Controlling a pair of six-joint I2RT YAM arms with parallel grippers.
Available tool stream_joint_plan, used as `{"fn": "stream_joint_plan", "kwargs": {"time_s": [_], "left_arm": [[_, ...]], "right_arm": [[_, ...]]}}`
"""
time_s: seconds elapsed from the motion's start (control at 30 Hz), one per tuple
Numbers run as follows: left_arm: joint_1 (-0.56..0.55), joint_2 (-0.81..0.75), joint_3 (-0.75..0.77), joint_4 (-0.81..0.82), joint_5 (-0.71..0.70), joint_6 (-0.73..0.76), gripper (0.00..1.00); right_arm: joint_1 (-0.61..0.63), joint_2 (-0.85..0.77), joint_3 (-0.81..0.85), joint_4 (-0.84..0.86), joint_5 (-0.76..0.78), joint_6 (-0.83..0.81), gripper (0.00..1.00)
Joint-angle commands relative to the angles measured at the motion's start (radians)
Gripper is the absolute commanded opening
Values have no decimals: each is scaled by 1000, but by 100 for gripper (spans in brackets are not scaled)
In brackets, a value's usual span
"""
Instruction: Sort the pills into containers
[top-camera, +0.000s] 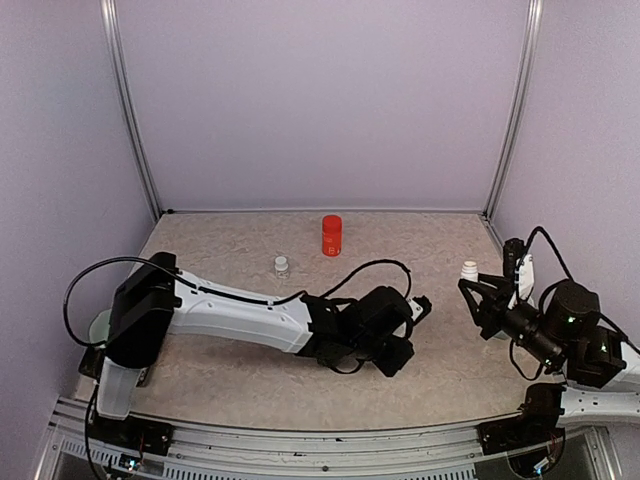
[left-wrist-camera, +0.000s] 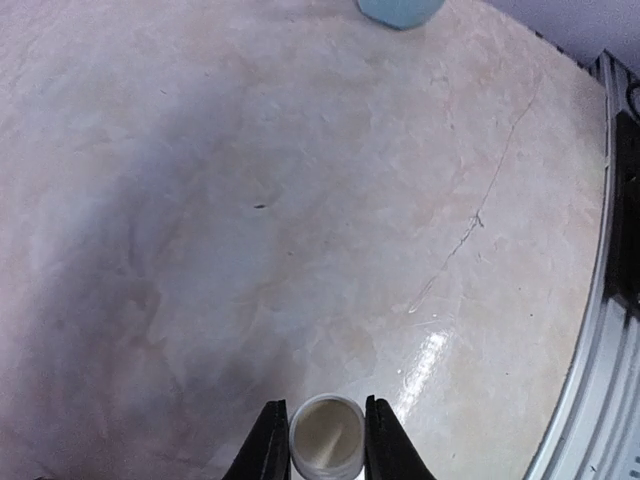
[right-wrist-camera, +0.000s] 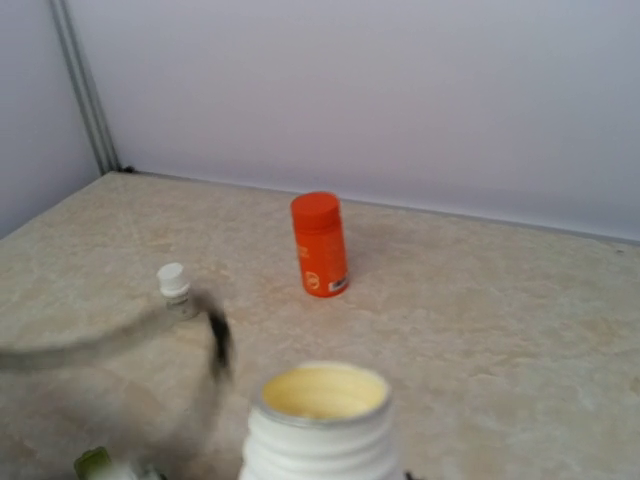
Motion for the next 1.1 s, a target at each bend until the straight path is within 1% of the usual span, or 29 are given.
{"fn": "stream_joint_plan", "kwargs": {"time_s": [0.0,0.1,0.23,0.4,0.53,0.67,0.8,1.07], "left_arm": [[65,-201,-118,97,48,-73,21],[105,-324,-224,135,62,-99,21],[163,-445,-351,186,102,-148,21],[249,-526,-482,224,173,-212,23],[329,-526,-568,266,282,-282,26],[383,-493,-614,259,323,-314,27],[416,-486,-673,308,374,-345,27],[423,-469,-714,302,332,-335,30]], "right_arm": [[4,19,-80,154,-64,-33,29],[5,44,-145,263,-101,-40,29],[4,149,-206,407,-155,-52,29],[4,328,-245,589,-218,-69,29],[4,434,-257,716,-262,-76,29],[4,490,-250,755,-290,-81,29],[4,511,-247,757,-297,-81,29],[5,500,-261,757,-302,-73,29]]}}
